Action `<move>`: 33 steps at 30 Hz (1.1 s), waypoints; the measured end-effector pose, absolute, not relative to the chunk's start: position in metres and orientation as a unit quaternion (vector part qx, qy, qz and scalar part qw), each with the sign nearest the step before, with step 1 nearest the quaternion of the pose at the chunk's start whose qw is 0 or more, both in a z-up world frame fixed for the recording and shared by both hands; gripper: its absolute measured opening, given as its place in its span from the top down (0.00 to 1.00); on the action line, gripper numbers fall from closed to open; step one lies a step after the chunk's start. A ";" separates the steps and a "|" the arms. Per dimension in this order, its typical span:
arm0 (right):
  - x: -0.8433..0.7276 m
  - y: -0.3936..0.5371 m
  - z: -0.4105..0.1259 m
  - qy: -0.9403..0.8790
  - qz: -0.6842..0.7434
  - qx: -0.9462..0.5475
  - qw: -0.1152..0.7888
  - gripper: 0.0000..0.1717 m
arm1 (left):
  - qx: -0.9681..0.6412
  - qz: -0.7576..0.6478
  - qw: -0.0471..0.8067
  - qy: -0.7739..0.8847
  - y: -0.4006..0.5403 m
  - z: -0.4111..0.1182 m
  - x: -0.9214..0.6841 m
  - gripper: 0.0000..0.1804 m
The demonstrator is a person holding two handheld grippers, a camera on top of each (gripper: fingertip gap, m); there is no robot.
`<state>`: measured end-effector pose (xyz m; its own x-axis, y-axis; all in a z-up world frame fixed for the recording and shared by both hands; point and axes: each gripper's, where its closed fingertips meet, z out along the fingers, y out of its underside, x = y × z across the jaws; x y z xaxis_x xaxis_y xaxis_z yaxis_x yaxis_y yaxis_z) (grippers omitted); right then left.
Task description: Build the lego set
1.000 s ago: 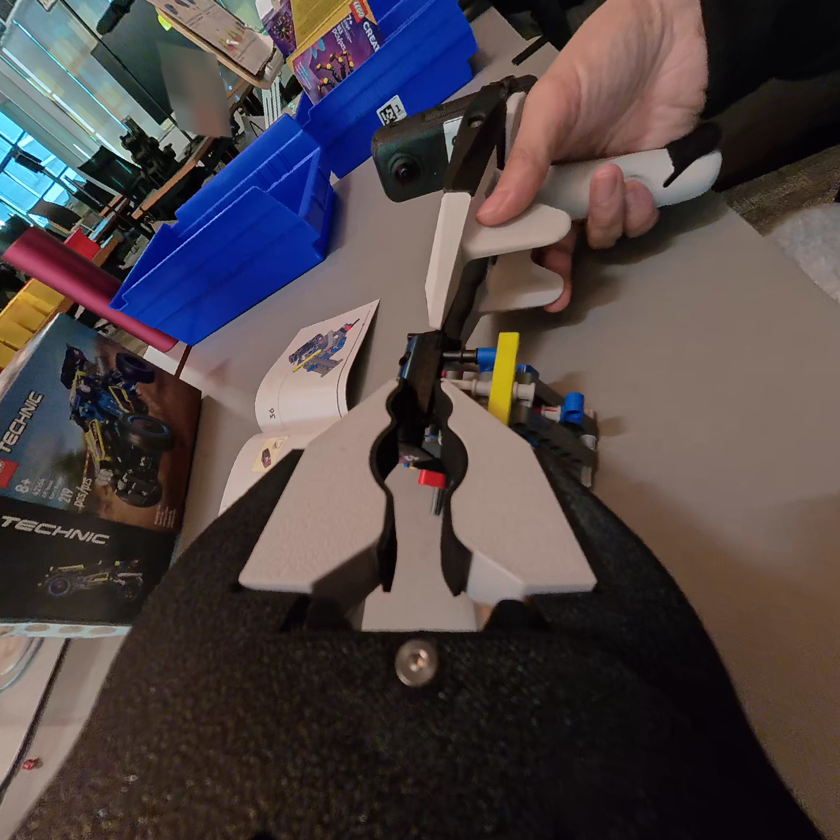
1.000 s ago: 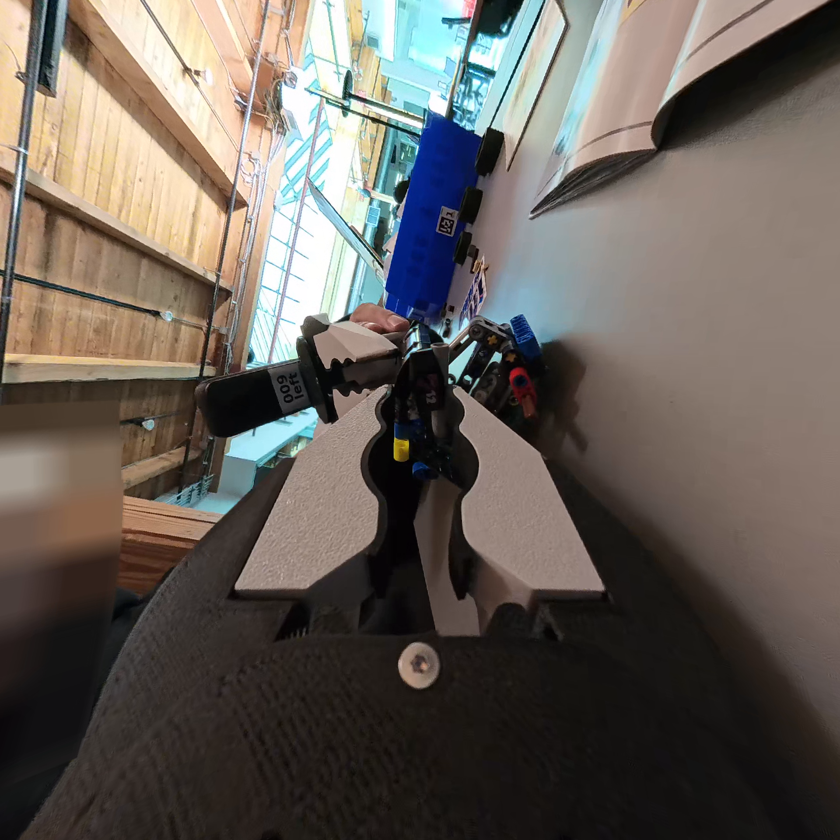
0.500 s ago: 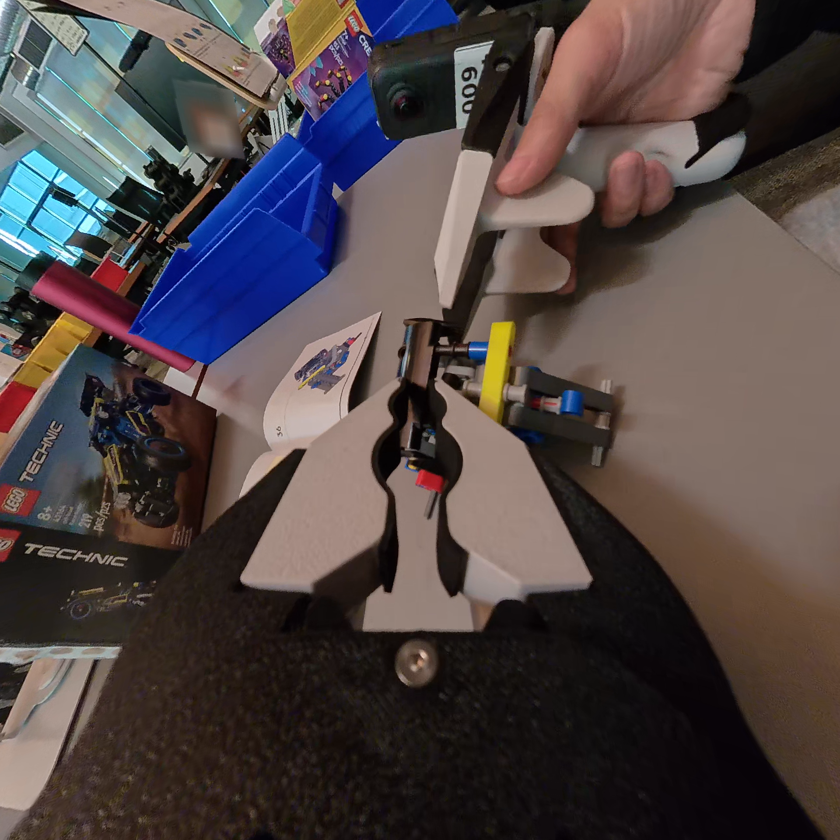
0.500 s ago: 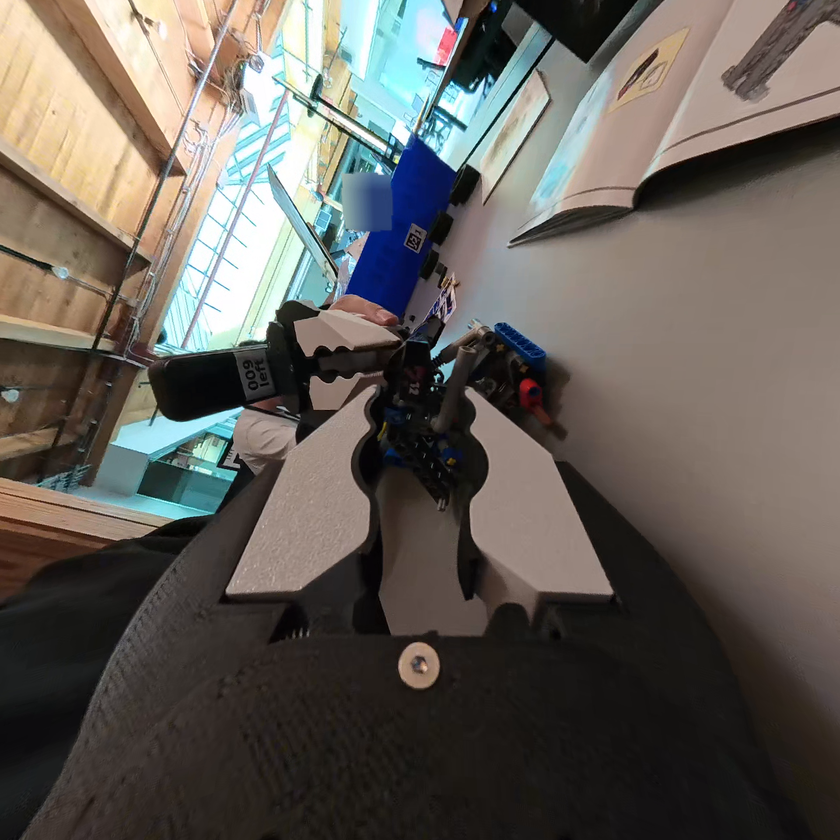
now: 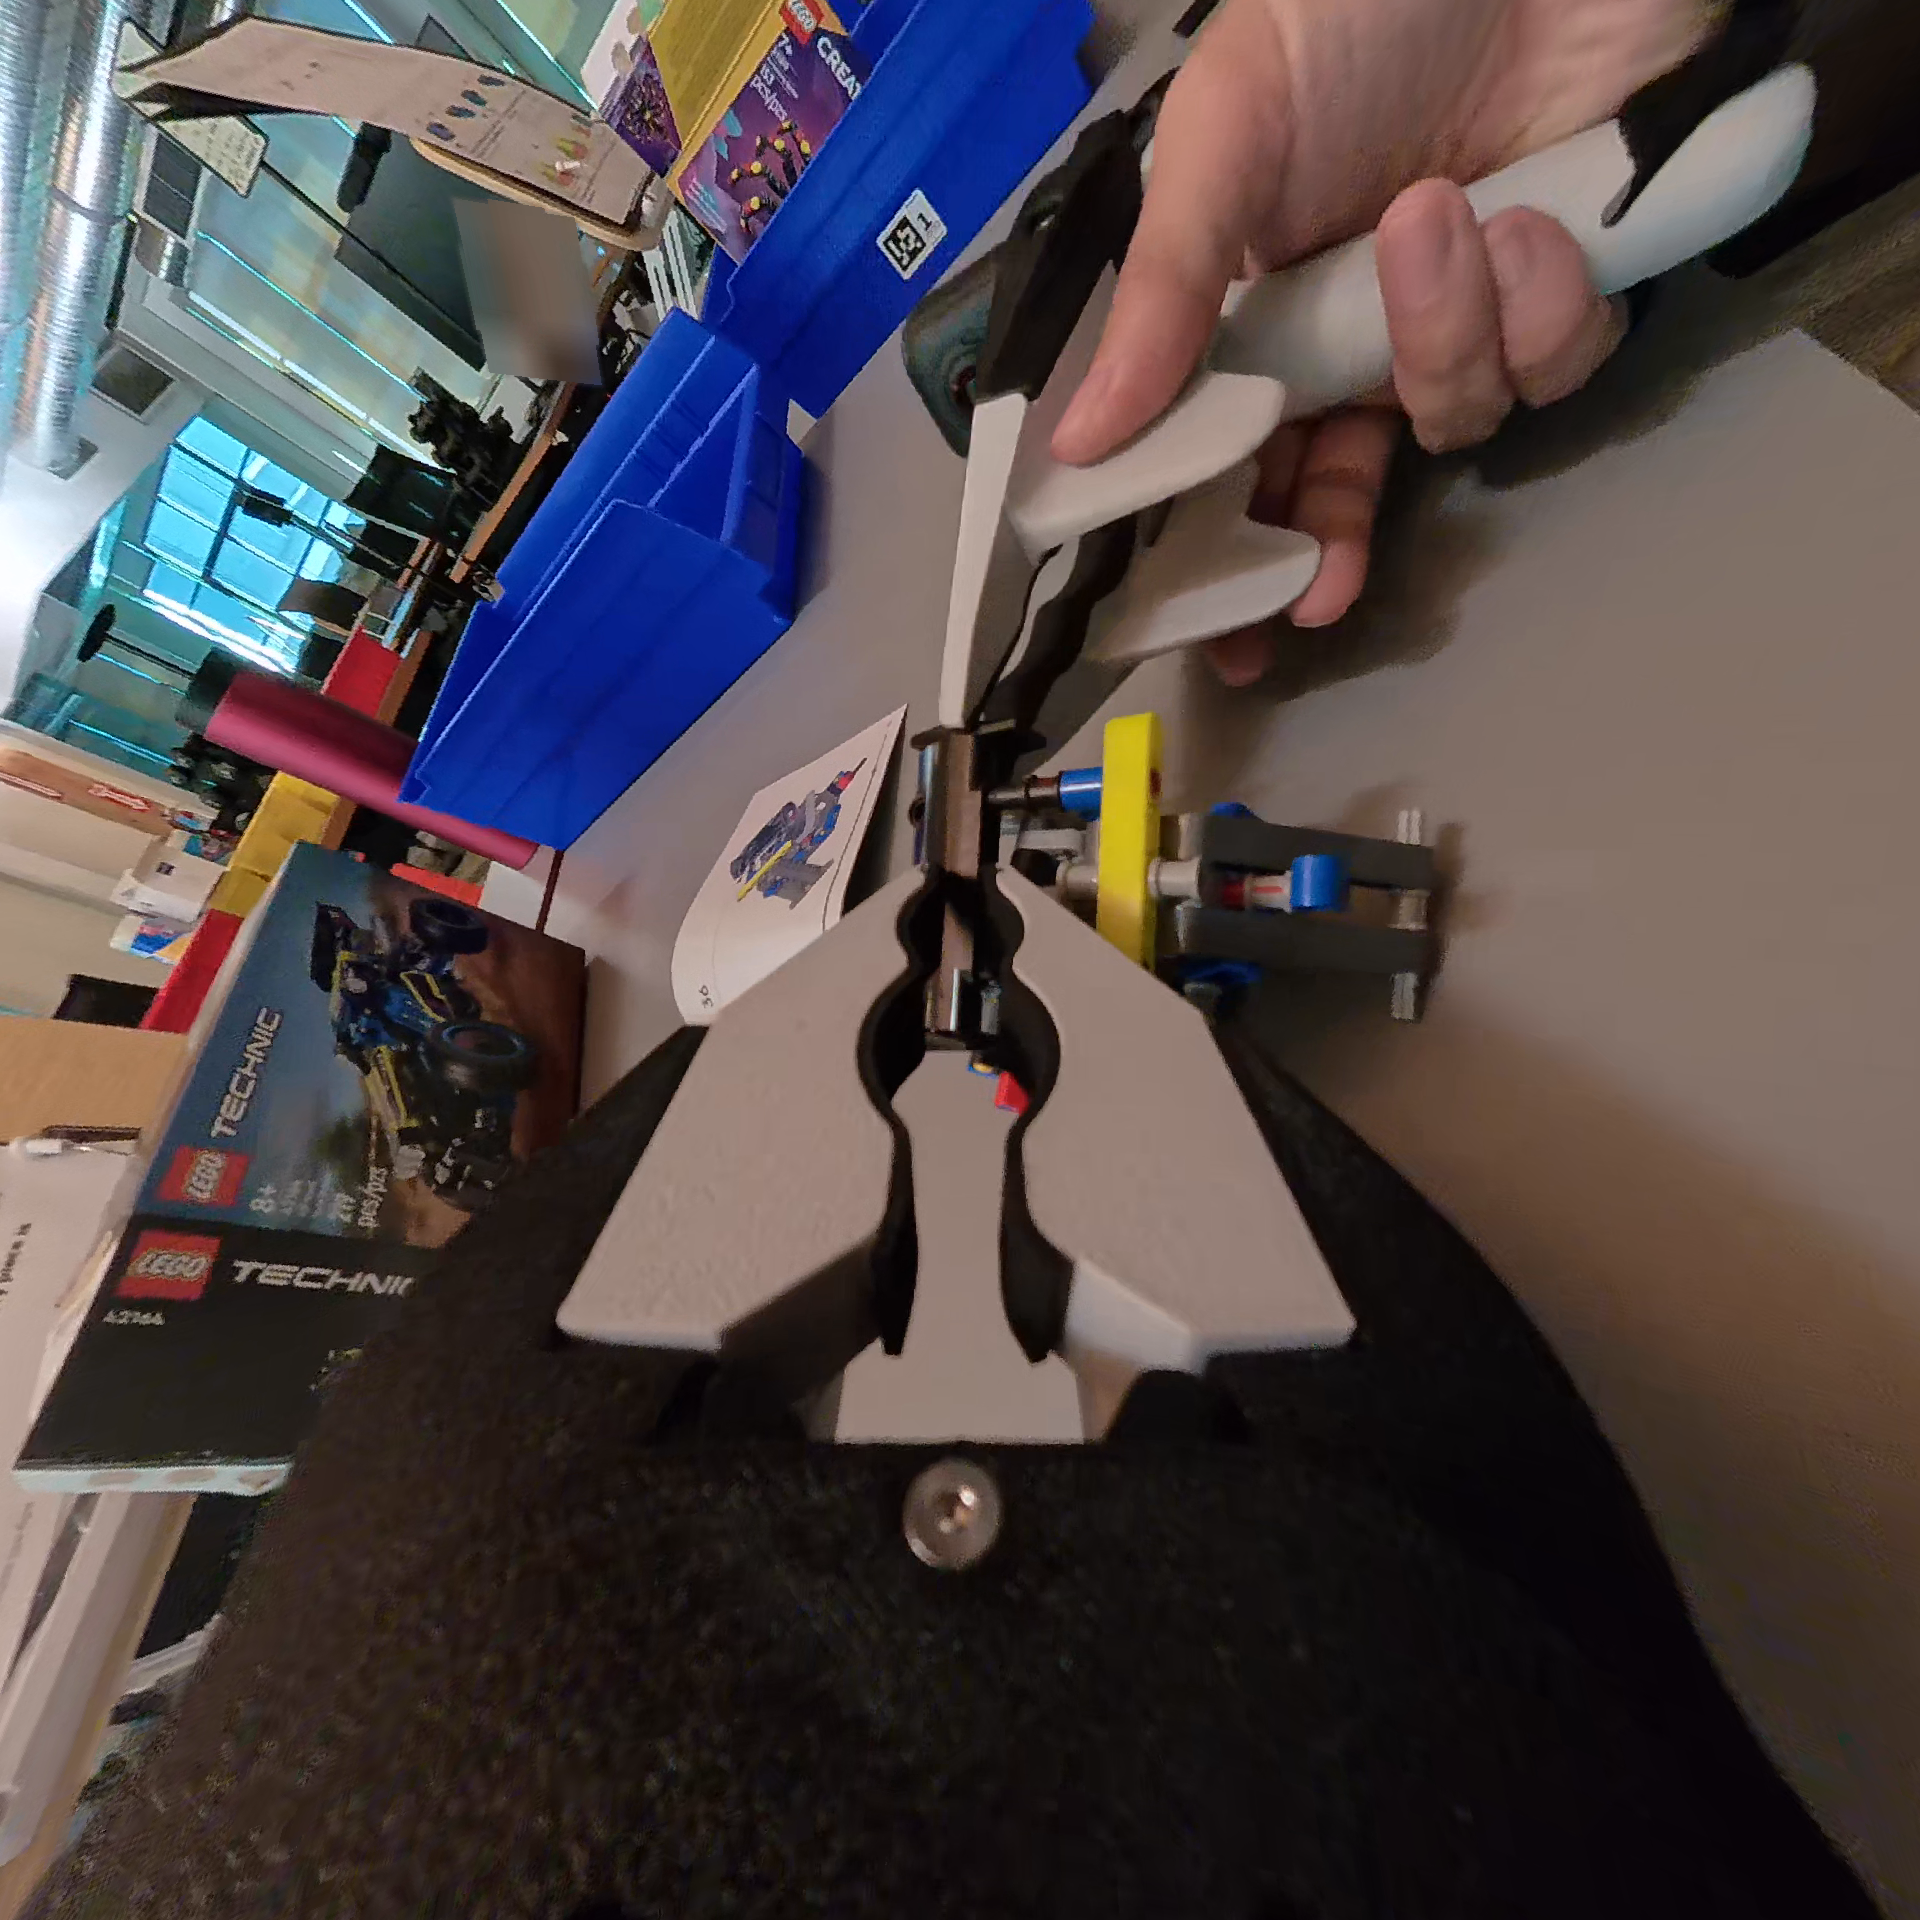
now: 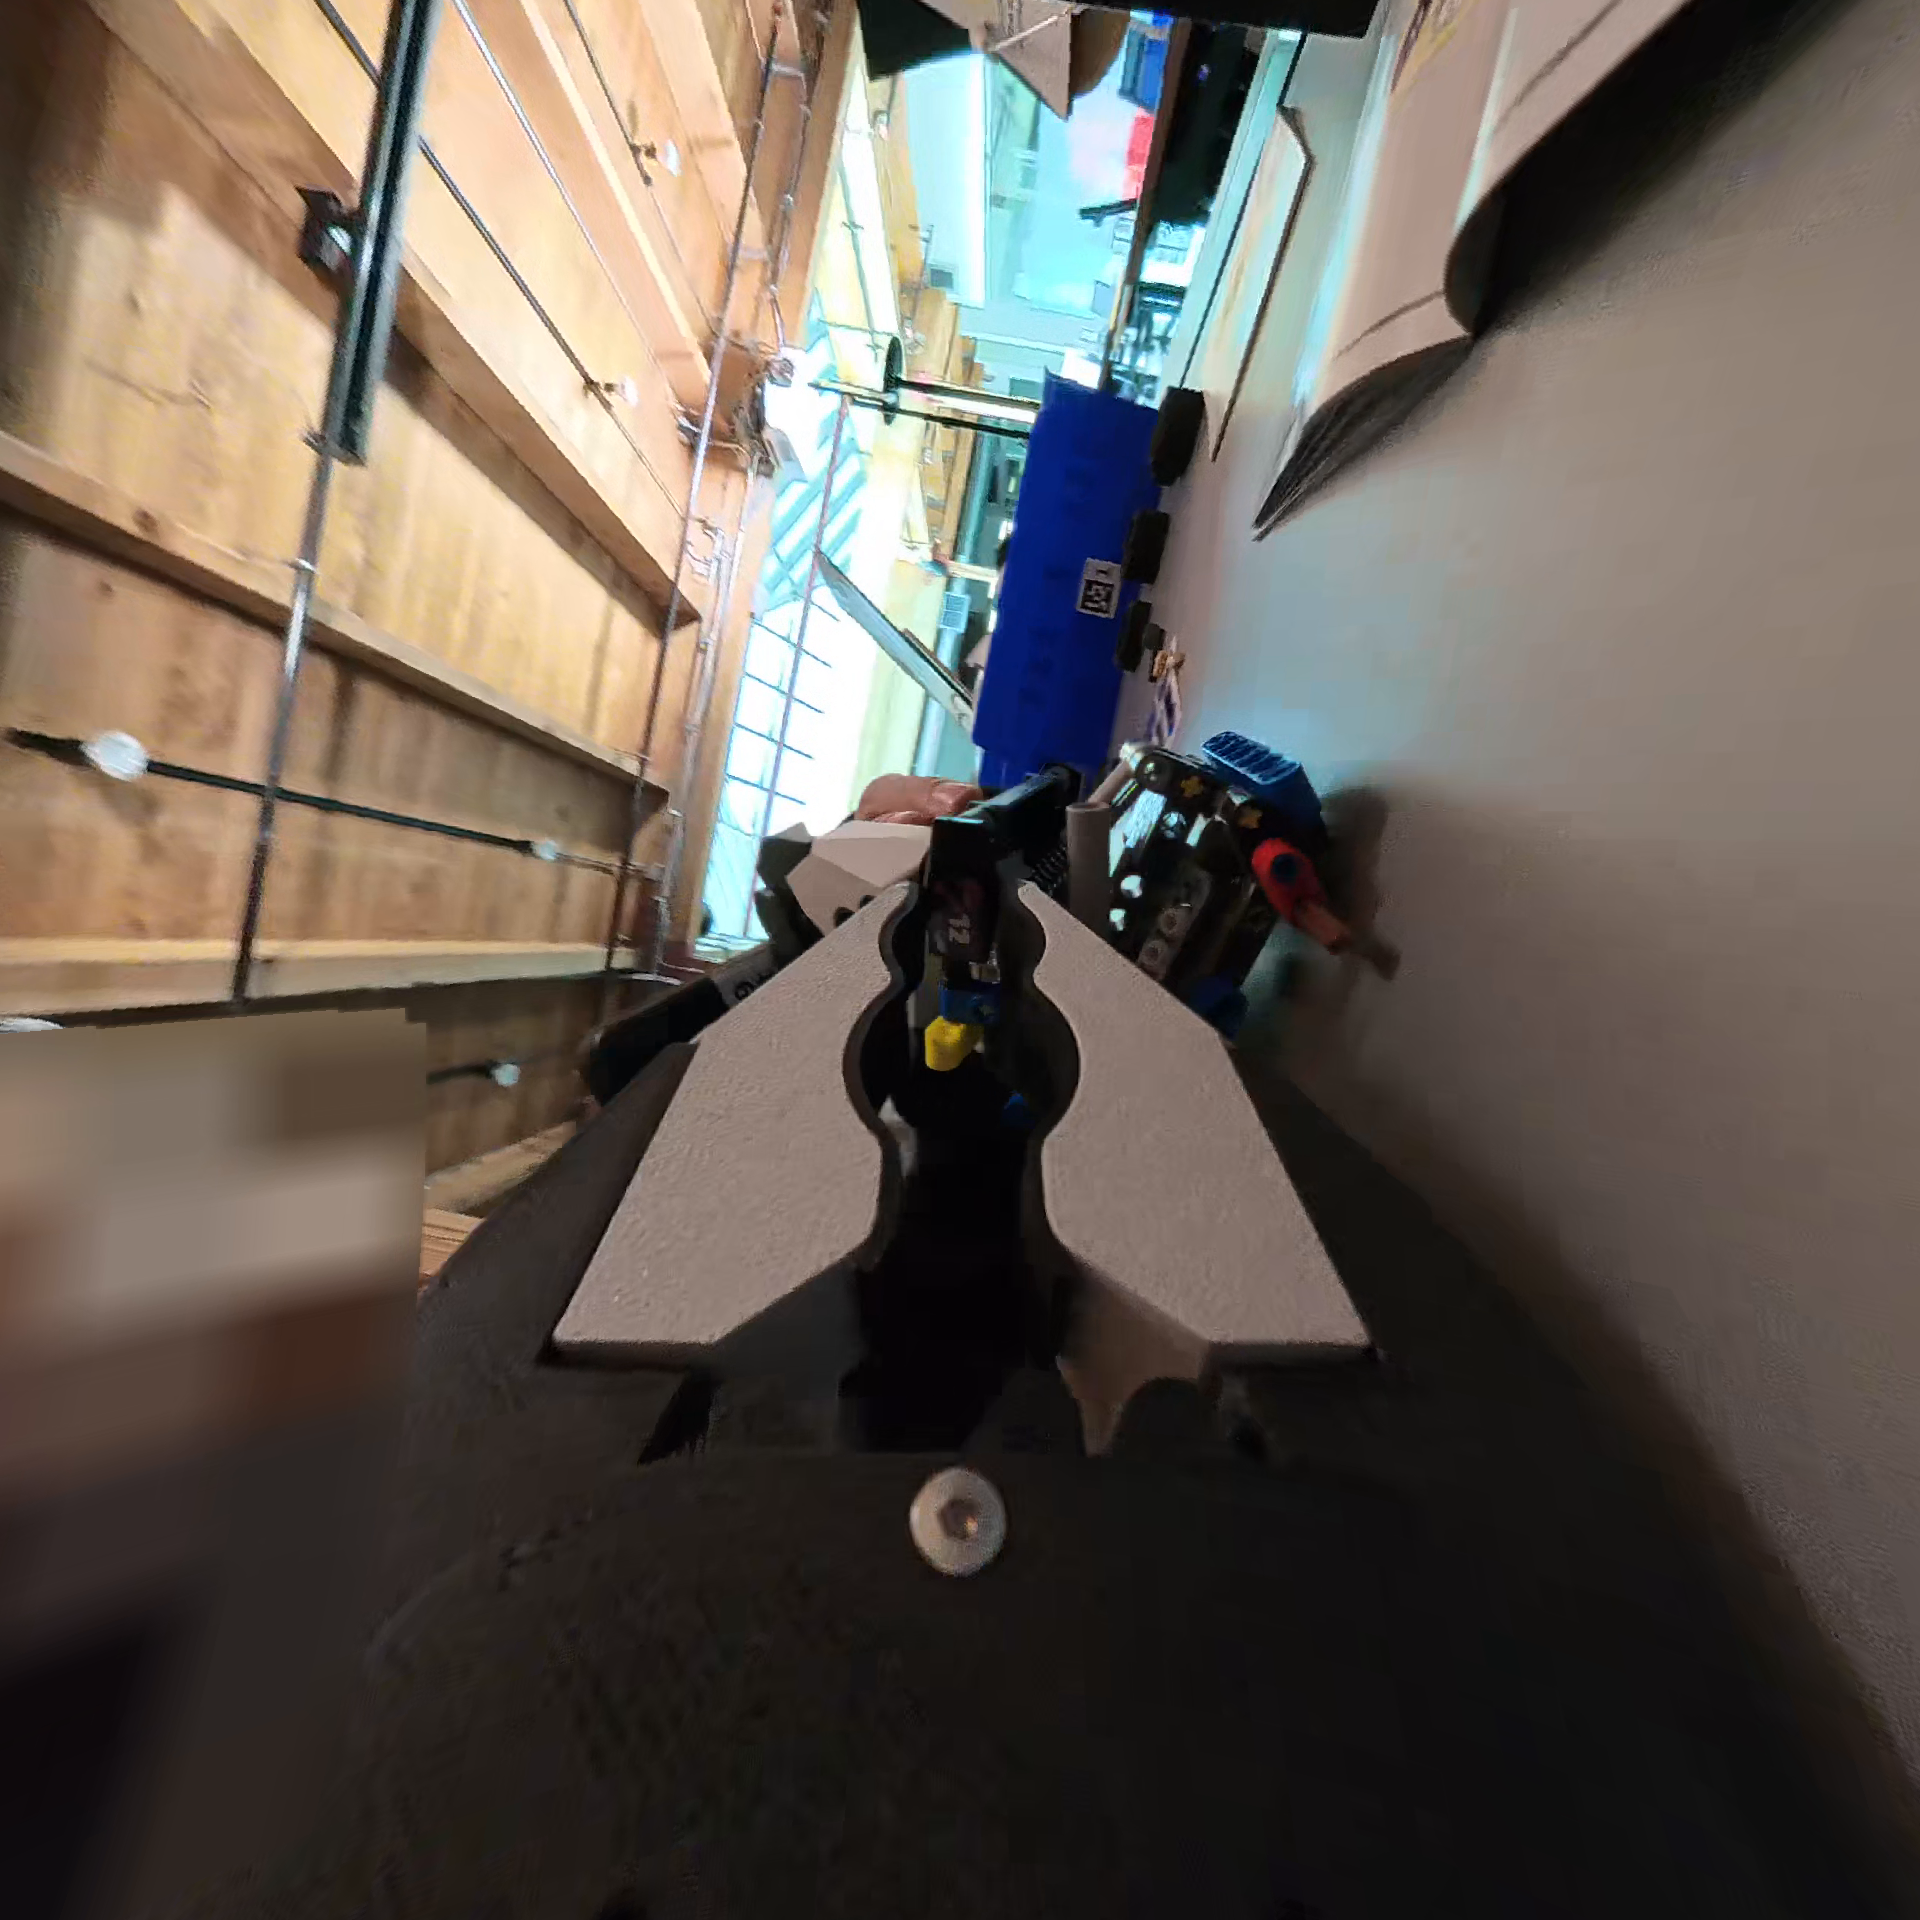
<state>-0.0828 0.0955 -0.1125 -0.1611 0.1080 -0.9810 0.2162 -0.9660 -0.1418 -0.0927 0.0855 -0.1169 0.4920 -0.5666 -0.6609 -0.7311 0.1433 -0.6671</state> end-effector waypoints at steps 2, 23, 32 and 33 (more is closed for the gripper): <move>-0.082 0.096 -0.112 0.109 -0.756 0.643 0.049 0.94 | -0.647 0.083 0.566 0.504 0.086 -0.117 -0.092 0.98; -0.051 0.108 -0.100 0.271 -0.707 0.635 -0.150 0.88 | -0.634 0.112 0.584 0.494 0.093 -0.117 -0.090 0.99; -0.059 0.108 -0.089 0.579 -0.473 0.503 -0.434 0.66 | -0.641 0.100 0.578 0.495 0.095 -0.116 -0.084 0.98; -0.061 0.108 -0.097 0.606 -0.442 0.494 -0.439 0.63 | -0.644 0.096 0.578 0.492 0.095 -0.116 -0.084 0.98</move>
